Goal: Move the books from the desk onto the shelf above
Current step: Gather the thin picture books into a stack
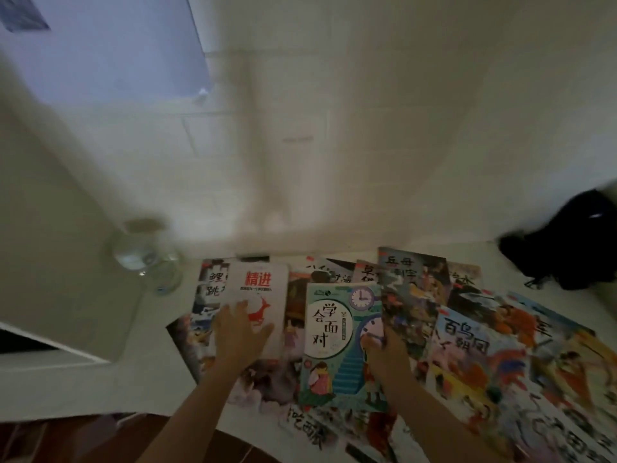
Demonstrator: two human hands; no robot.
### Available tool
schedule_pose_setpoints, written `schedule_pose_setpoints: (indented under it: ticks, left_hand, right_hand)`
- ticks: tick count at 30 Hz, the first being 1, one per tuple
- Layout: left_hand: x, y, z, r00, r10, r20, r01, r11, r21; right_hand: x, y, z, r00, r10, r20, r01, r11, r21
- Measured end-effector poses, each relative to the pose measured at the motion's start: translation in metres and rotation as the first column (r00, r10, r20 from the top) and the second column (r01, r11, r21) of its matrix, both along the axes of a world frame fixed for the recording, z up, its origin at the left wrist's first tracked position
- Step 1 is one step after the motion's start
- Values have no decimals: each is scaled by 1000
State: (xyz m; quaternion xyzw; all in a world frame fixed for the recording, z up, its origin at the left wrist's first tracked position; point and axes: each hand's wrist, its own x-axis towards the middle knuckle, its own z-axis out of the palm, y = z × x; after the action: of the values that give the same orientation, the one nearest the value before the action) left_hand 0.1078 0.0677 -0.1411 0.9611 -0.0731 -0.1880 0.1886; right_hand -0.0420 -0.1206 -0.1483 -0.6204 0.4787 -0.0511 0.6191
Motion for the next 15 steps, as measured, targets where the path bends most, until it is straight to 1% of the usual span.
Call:
schedule_pose_setpoints:
  ticks: [3, 6, 7, 10, 11, 12, 14, 15]
  left_hand:
    - [23, 18, -21, 996, 85, -10, -85, 996, -12]
    - [27, 12, -31, 996, 92, -8, -91, 994, 65]
    - [27, 10, -34, 994, 109, -9, -108, 992, 61]
    - [34, 12, -30, 970, 208, -125, -214, 976, -34]
    - [37, 15, -28, 968, 209, -140, -219, 974, -56]
    - [37, 17, -24, 973, 201, -113, -208, 976, -57]
    - [33, 14, -13, 981, 192, 12, -191, 981, -41]
    - [29, 9, -8, 979, 198, 45, -195, 979, -59]
  right_hand:
    - [-1, 1, -10, 999, -38, -11, 38, 999, 16]
    - [-3, -2, -14, 999, -33, -4, 33, 999, 13]
    - [-4, -2, -12, 1000, -26, -8, 26, 1000, 17]
    - [-9, -7, -13, 1000, -13, -7, 14, 999, 45]
    - [-11, -9, -11, 1000, -19, -6, 19, 999, 34]
    - [-15, -12, -11, 1000, -23, 2, 23, 1000, 14]
    - [-25, -17, -9, 999, -41, 26, 41, 999, -21]
    - [-31, -19, -7, 998, -56, 41, 57, 998, -26]
